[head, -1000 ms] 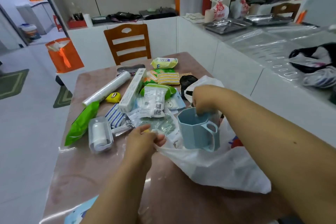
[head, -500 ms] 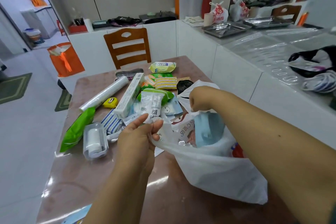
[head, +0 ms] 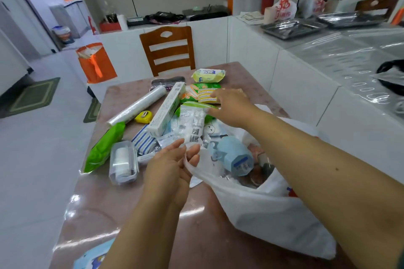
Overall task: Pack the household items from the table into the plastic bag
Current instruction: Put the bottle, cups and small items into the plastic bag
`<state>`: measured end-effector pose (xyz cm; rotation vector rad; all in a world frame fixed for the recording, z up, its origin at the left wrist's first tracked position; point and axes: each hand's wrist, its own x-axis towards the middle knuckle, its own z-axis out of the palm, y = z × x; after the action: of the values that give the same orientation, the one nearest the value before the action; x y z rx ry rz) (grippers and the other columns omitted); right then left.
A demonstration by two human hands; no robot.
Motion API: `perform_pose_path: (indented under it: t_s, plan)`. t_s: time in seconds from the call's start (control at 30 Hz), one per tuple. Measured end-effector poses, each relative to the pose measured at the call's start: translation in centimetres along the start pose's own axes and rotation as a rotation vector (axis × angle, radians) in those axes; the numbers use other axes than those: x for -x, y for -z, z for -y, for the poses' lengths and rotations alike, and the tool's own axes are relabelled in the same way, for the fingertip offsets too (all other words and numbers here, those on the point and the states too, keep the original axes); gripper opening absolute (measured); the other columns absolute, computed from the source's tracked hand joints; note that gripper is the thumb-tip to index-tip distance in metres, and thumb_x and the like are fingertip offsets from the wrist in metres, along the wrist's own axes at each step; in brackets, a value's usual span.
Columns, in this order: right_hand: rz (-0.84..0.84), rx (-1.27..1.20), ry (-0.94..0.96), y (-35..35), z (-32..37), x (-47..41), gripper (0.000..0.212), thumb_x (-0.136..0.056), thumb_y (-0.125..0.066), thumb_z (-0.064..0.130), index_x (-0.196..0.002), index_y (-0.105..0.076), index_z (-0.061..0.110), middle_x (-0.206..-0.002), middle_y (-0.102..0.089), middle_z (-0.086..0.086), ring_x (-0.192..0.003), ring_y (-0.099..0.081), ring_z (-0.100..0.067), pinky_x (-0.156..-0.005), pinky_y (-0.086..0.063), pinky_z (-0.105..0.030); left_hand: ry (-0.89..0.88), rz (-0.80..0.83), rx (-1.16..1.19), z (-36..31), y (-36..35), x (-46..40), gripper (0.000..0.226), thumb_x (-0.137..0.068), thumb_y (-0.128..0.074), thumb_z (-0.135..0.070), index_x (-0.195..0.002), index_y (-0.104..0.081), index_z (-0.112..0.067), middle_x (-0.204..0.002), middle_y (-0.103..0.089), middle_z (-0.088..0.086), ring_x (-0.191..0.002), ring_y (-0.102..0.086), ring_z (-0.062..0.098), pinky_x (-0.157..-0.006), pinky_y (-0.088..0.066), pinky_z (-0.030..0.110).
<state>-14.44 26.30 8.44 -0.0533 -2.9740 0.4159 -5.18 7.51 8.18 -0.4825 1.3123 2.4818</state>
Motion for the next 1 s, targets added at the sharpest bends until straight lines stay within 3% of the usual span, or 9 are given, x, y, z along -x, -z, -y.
perform_pose_path:
  t_s: [0.13, 0.3, 0.43, 0.57, 0.63, 0.7, 0.8, 0.9, 1.0]
  plan:
    - [0.166, -0.227, -0.014, -0.7, 1.8, -0.4, 0.049, -0.091, -0.051, 0.053, -0.125, -0.054, 0.018, -0.124, -0.061, -0.003, -0.109, -0.057, -0.023, -0.088, -0.046, -0.032, 0.045, -0.022, -0.023, 0.0, 1.0, -0.2, 0.019, -0.094, -0.046, 0.005, -0.111, -0.053, 0.007, -0.085, -0.064, 0.023, -0.064, -0.067, 0.022, -0.051, -0.057, 0.021]
    - [0.344, -0.095, 0.009, -3.1, 2.0, 0.1, 0.049, -0.091, -0.053, 0.050, -0.130, -0.052, 0.020, -0.132, -0.057, -0.004, -0.115, -0.054, -0.023, -0.084, -0.040, -0.028, 0.055, -0.033, -0.035, 0.1, 2.4, 0.1, 0.028, -0.091, -0.043, 0.013, -0.118, -0.051, 0.008, -0.077, -0.064, 0.021, -0.052, -0.067, 0.016, -0.052, -0.058, 0.021]
    - [0.607, 0.138, -0.065, -7.3, 1.1, 1.8, 0.085, -0.077, -0.065, 0.059, -0.148, -0.030, 0.027, -0.150, -0.040, -0.004, -0.132, -0.042, -0.027, -0.105, -0.040, -0.039, 0.063, -0.023, -0.018, 0.2, 3.1, 0.0, 0.029, -0.092, -0.043, 0.013, -0.119, -0.050, 0.008, -0.071, -0.065, 0.018, -0.058, -0.066, 0.018, -0.053, -0.058, 0.022]
    - [0.653, 0.192, -0.136, -7.8, 0.1, 2.5, 0.103, -0.064, -0.074, 0.063, -0.149, -0.027, 0.029, -0.148, -0.036, -0.006, -0.135, -0.034, -0.029, -0.108, -0.037, -0.043, 0.056, -0.041, 0.016, 0.4, 3.5, -0.2, 0.028, -0.091, -0.042, 0.013, -0.118, -0.050, 0.008, -0.083, -0.062, 0.022, -0.062, -0.064, 0.021, -0.053, -0.057, 0.021]
    - [0.657, 0.171, -0.116, -7.0, -0.2, 2.5, 0.092, -0.067, -0.077, 0.055, -0.143, -0.038, 0.022, -0.141, -0.043, -0.007, -0.128, -0.043, -0.029, -0.104, -0.041, -0.041, 0.041, -0.063, 0.040, 0.5, 3.5, -0.3, 0.027, -0.091, -0.042, 0.013, -0.116, -0.050, 0.007, -0.083, -0.061, 0.022, -0.057, -0.066, 0.019, -0.051, -0.057, 0.020]
    - [0.634, 0.110, -0.059, -5.7, -0.2, 2.7, 0.063, -0.076, -0.076, 0.043, -0.130, -0.053, 0.018, -0.129, -0.056, -0.007, -0.113, -0.055, -0.026, -0.096, -0.048, -0.037, 0.023, -0.090, 0.067, 0.7, 3.6, -0.4, 0.026, -0.091, -0.042, 0.014, -0.114, -0.049, 0.007, -0.085, -0.060, 0.022, -0.056, -0.067, 0.017, -0.050, -0.055, 0.018]
    - [0.575, 0.028, 0.020, -1.5, -0.1, 3.4, 0.028, -0.089, -0.065, 0.026, -0.114, -0.067, 0.014, -0.109, -0.066, -0.004, -0.095, -0.059, -0.020, -0.081, -0.048, -0.029, -0.005, -0.117, 0.098, 1.0, 3.7, -0.6, 0.027, -0.090, -0.040, 0.016, -0.113, -0.049, 0.006, -0.093, -0.059, 0.024, -0.078, -0.067, 0.024, -0.053, -0.056, 0.018]
    - [0.704, 0.025, -0.046, 1.7, 0.5, 4.9, 0.024, -0.089, -0.064, 0.024, -0.113, -0.068, 0.021, -0.099, -0.061, 0.002, -0.081, -0.056, -0.017, -0.076, -0.051, -0.030, -0.053, -0.141, 0.117, 1.3, 3.7, -0.4, 0.030, -0.089, -0.041, 0.018, -0.116, -0.046, 0.004, -0.095, -0.057, 0.022, -0.089, -0.067, 0.028, -0.059, -0.058, 0.018]
    - [0.974, 0.351, -0.070, 0.7, 1.3, 7.1, 0.034, -0.088, -0.063, 0.035, -0.115, -0.066, 0.015, -0.099, -0.059, -0.004, -0.079, -0.057, -0.023, -0.070, -0.050, -0.031, -0.069, -0.122, 0.129, 1.6, 3.3, 0.4, 0.028, -0.090, -0.042, 0.018, -0.113, -0.047, 0.002, -0.095, -0.058, 0.021, -0.092, -0.067, 0.028, -0.059, -0.058, 0.018]
